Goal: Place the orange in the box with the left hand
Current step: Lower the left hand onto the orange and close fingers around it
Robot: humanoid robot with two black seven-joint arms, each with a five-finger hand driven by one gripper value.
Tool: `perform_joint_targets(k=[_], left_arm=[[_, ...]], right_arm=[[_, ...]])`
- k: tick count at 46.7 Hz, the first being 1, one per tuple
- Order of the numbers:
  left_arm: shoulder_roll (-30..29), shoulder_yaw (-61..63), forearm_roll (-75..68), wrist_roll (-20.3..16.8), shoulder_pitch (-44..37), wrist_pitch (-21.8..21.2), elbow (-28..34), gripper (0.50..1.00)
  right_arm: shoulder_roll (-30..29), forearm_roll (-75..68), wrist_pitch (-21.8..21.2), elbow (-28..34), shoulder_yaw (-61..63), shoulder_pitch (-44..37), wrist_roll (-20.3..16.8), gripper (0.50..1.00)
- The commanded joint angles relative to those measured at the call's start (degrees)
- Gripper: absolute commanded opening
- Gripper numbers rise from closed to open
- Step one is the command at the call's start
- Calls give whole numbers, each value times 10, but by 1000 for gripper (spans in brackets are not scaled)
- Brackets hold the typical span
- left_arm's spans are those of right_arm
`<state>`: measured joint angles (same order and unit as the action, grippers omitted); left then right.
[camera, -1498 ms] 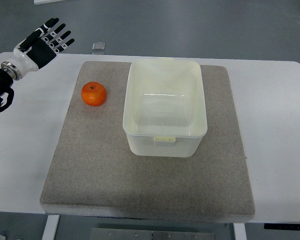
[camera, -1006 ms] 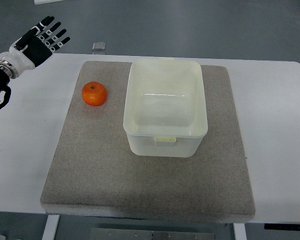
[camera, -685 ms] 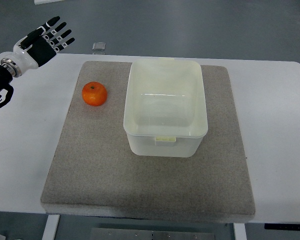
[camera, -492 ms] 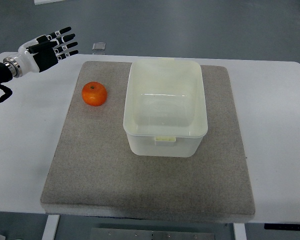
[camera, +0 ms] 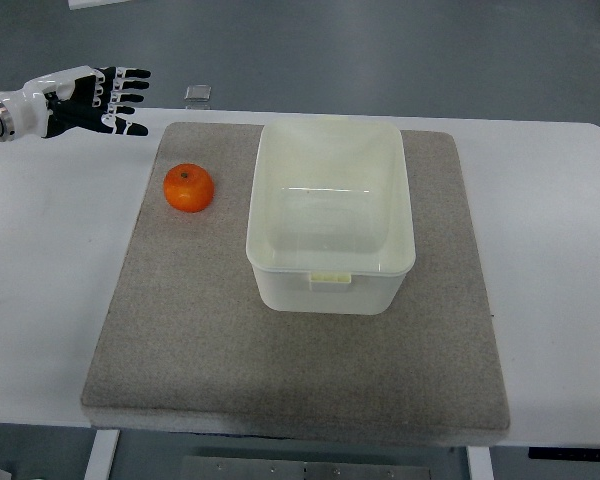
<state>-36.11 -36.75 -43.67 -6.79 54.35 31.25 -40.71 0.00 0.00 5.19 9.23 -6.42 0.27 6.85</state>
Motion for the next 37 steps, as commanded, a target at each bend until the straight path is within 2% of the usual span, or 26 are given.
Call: perform_joint_targets(k=[1,6,16,27,37], left_arm=[[-4,39,-31,-4,-1,-22,-32,992],[-19,70,-99,-30,4,-53,-50,992],[-21,74,-238,-83,7,-59,-77,994],[22,75,-422,-84,15,-104,-83,990],[62,77,-511,-83,16,-109,-80,986]], right_arm=[[0,0,0,0,0,0,0,932],[0,0,0,0,0,0,0,932],[0,0,0,0,0,0,0,932],[0,0,0,0,0,0,0,932],[0,0,0,0,0,0,0,932]])
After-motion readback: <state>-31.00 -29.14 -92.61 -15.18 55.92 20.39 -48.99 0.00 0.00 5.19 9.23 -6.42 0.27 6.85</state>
